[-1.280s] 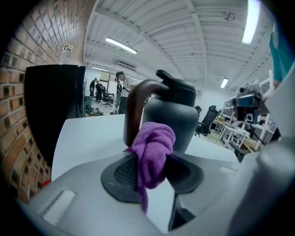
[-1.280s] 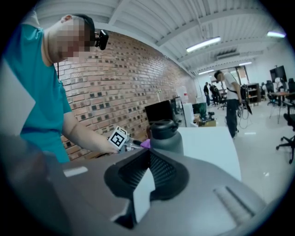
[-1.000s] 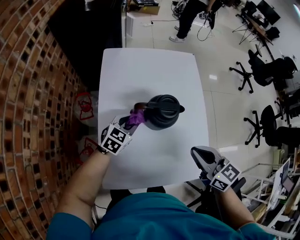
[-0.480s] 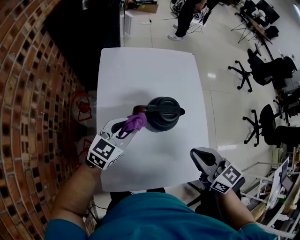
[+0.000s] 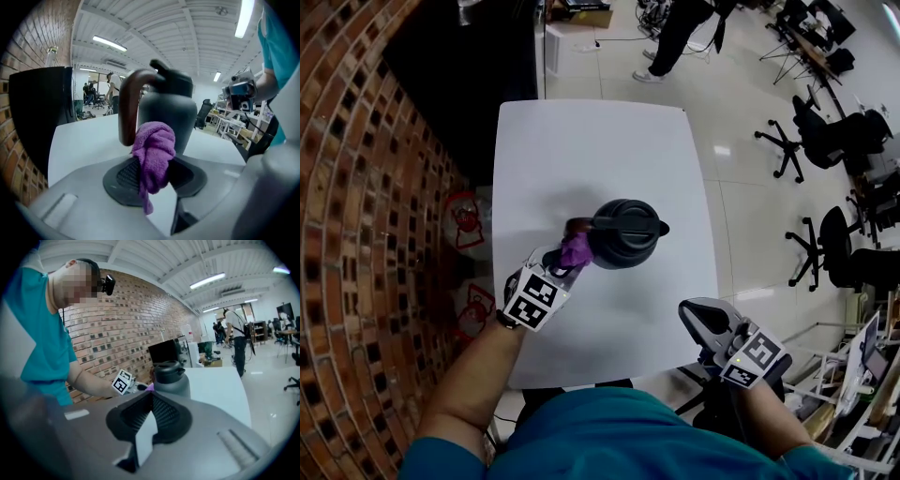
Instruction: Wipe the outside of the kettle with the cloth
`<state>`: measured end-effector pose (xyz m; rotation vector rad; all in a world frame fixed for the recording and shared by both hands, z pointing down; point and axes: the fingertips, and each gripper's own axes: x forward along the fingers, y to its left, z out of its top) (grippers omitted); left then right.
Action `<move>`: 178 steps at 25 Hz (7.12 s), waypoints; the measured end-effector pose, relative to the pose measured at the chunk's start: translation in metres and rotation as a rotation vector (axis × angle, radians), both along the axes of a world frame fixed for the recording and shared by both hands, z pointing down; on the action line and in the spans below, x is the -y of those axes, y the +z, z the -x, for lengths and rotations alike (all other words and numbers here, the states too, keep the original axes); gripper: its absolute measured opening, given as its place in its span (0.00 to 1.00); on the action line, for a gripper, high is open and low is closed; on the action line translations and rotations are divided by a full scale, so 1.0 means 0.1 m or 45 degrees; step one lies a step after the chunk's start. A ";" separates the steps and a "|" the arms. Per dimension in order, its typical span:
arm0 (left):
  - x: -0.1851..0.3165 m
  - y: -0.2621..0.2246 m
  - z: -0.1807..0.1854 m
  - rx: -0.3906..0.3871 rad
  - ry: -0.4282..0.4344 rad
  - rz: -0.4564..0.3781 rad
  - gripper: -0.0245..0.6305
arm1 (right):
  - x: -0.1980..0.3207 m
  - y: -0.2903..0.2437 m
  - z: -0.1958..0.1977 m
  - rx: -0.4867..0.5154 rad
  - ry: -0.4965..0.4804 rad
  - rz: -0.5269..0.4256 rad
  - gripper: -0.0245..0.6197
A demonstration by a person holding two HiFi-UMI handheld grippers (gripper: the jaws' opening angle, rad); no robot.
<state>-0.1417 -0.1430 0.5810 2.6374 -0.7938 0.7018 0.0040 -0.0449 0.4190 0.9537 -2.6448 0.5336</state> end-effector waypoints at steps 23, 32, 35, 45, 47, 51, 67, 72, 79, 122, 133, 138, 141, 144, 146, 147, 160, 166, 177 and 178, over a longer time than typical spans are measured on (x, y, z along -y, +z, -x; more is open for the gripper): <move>0.13 -0.60 0.47 0.058 0.148 -0.079 0.24 | 0.30 -0.06 0.13 0.018 -0.042 -0.085 0.04; -0.15 0.13 0.11 0.060 0.178 0.133 0.24 | 0.67 0.18 -0.17 0.038 -0.078 -0.049 0.04; -0.11 0.23 0.19 0.023 0.216 0.199 0.24 | 0.70 0.18 -0.31 0.040 -0.030 -0.037 0.04; 0.99 -0.87 0.70 -0.034 0.352 0.128 0.23 | 1.44 0.17 -0.44 0.046 0.001 -0.138 0.04; 1.03 -0.99 0.45 -0.074 0.540 0.160 0.23 | 1.60 0.17 -0.39 0.060 -0.010 -0.150 0.04; 0.83 -0.75 0.08 0.055 0.959 0.295 0.23 | 1.78 0.25 -0.34 0.079 -0.023 -0.141 0.04; 1.33 -0.62 -0.21 0.295 1.424 0.377 0.23 | 1.98 0.43 -0.79 0.131 0.111 -0.085 0.04; 1.08 -0.53 -0.47 0.451 1.744 0.528 0.23 | 1.93 0.46 -0.95 0.157 0.166 -0.085 0.04; 1.06 0.02 -0.58 0.560 1.708 0.618 0.23 | 1.87 0.52 -1.21 0.207 0.216 -0.094 0.04; 0.49 0.23 -1.66 1.276 1.962 0.585 0.22 | 0.89 0.13 -2.46 0.398 0.486 -0.247 0.04; 0.92 -2.21 -2.09 0.231 0.709 0.043 0.22 | 0.92 -0.33 -2.18 0.394 0.302 -0.320 0.04; 0.12 -2.02 -1.74 -0.315 0.108 0.351 0.22 | 0.81 -0.43 -1.93 0.386 0.267 -0.333 0.04; -0.23 -1.44 -1.65 -0.578 -0.194 0.538 0.22 | 0.64 -0.41 -1.84 0.346 0.282 -0.335 0.04; -0.44 -0.94 -1.63 -0.691 -0.359 0.613 0.22 | 0.48 -0.38 -1.76 0.321 0.302 -0.330 0.04; -0.41 -0.77 -1.65 -0.753 -0.448 0.645 0.22 | 0.36 -0.37 -1.77 0.342 0.326 -0.316 0.04; -0.34 -0.75 -1.67 -0.796 -0.508 0.661 0.22 | 0.31 -0.34 -1.78 0.351 0.325 -0.305 0.04; 0.22 -0.13 -1.63 -1.082 -1.011 0.771 0.22 | 0.32 0.24 -2.20 0.415 0.187 -0.134 0.04; 0.15 0.25 -1.54 -1.044 -1.098 0.850 0.22 | 0.28 0.32 -2.21 0.394 0.178 -0.104 0.04; -0.27 -0.76 -1.39 -1.207 -0.804 0.912 0.22 | 0.22 0.00 -1.65 0.361 0.166 -0.158 0.04; -0.28 -0.71 -1.35 -1.186 -0.797 0.910 0.22 | 0.22 -0.01 -1.60 0.361 0.164 -0.162 0.04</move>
